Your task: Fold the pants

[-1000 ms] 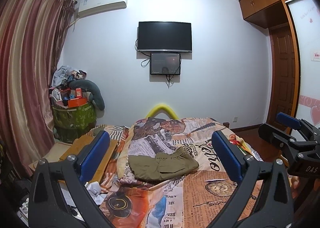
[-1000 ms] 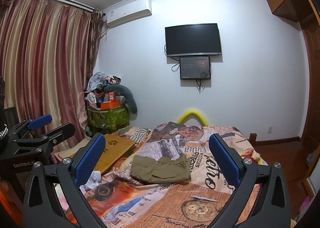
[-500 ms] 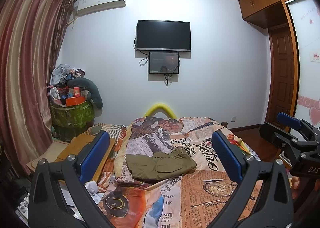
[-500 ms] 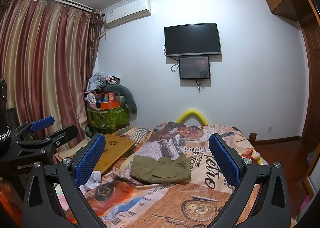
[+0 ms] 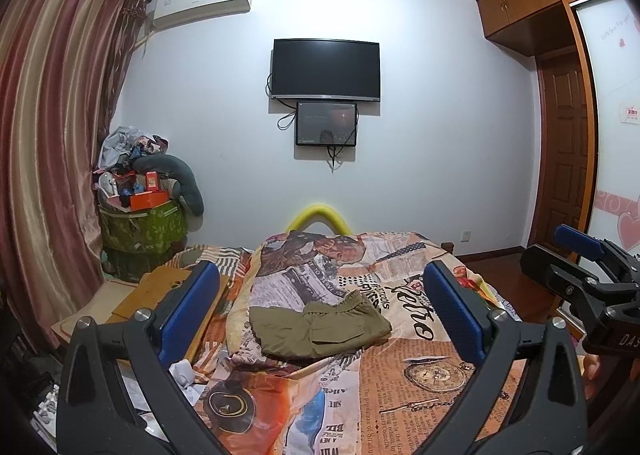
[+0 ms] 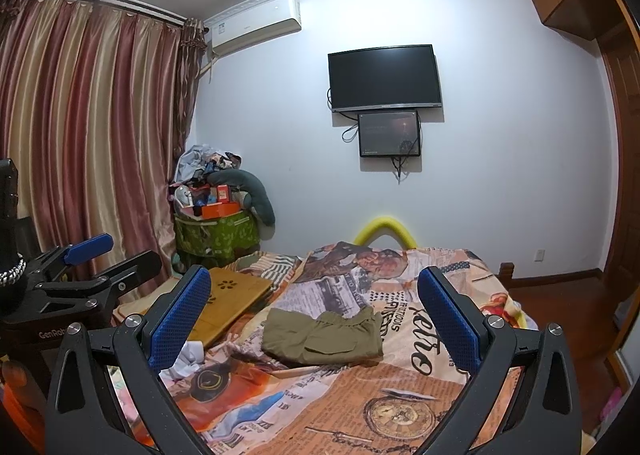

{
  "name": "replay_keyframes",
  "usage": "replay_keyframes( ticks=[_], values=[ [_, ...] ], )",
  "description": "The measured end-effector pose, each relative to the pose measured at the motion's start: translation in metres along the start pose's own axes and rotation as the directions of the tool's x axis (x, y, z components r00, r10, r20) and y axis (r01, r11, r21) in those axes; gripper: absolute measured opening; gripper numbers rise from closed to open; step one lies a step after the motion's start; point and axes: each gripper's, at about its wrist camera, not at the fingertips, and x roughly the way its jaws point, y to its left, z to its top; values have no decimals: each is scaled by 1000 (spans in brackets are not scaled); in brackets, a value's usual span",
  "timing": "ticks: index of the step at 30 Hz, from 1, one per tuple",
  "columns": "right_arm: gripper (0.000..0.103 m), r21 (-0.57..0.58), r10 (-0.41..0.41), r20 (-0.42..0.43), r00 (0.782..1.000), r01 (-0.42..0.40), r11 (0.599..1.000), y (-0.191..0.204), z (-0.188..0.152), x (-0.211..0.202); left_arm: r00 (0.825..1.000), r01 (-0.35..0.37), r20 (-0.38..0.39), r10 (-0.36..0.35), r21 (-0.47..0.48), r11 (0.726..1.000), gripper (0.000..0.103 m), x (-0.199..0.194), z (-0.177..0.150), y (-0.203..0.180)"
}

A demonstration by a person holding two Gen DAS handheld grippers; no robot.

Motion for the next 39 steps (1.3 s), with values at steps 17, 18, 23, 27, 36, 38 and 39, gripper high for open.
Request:
replay_keyframes(
  ticks=[17, 18, 23, 27, 36, 38, 39],
  values=[
    [103, 3, 0, 0, 1000, 0, 1000, 5, 0, -2, 1000, 13, -7, -13, -4, 1000, 103, 2, -1, -2],
    [103, 3, 1, 1, 1000, -1, 1000, 5, 0, -2, 1000, 14, -8, -14, -6, 1000, 103, 3, -2, -2],
    [103, 3, 0, 0, 1000, 0, 1000, 4, 0, -1, 1000, 25, -10, -25, -6, 1000, 103, 3, -1, -3],
    [103, 5, 1, -1, 1000, -1, 1000, 5, 0, -2, 999, 33, -15, -33, -5, 999, 103, 2, 1, -2],
    [103, 6, 0, -2, 1000, 0, 1000, 6, 0, -2, 998, 43, -34, -43, 0, 999, 103, 5, 1, -3],
    [103, 6, 1, -4, 1000, -1, 1000, 8, 0, -3, 998, 46, -36, -46, -3, 999, 103, 6, 1, -3],
    [103, 6, 0, -5, 1000, 0, 1000, 8, -1, -3, 998, 47, -36, -47, -3, 999, 103, 6, 1, -2]
  ],
)
